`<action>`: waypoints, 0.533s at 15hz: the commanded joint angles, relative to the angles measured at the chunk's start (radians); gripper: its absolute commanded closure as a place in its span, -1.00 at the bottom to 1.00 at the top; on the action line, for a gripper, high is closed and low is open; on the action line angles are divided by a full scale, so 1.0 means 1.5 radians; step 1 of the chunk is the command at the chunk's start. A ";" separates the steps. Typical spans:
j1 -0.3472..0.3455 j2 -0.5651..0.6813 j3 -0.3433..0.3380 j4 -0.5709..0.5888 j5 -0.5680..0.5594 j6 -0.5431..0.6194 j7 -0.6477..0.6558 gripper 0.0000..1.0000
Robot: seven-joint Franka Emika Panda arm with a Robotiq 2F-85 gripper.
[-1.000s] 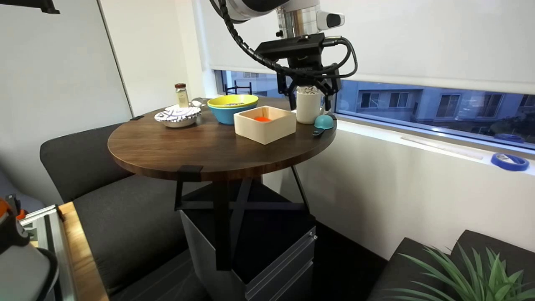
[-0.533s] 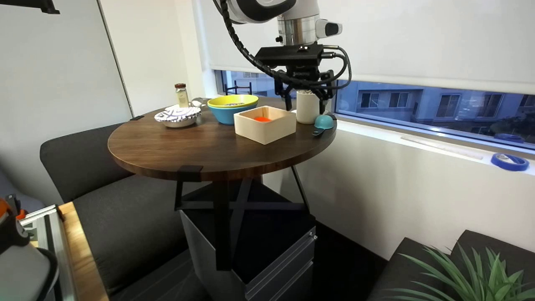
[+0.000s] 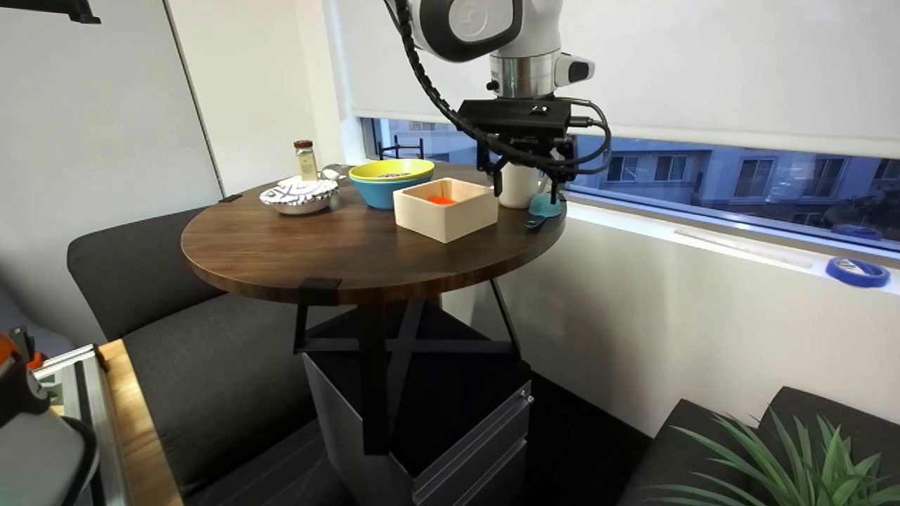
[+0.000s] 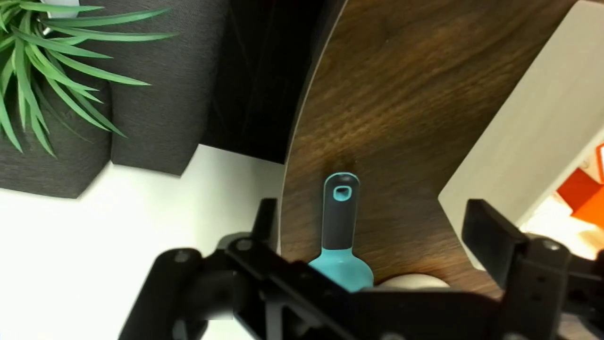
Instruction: Put the blue ladle inside the wooden box
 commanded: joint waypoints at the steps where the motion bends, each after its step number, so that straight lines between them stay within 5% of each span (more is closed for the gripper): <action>1: -0.023 0.040 0.022 0.034 0.034 0.007 -0.046 -1.00; 3: -0.026 0.054 0.025 0.044 0.028 0.002 -0.047 -0.92; 4: -0.026 0.061 0.027 0.047 0.024 0.006 -0.047 -0.55; 8: -0.028 0.082 0.036 0.058 0.018 0.012 -0.043 -0.05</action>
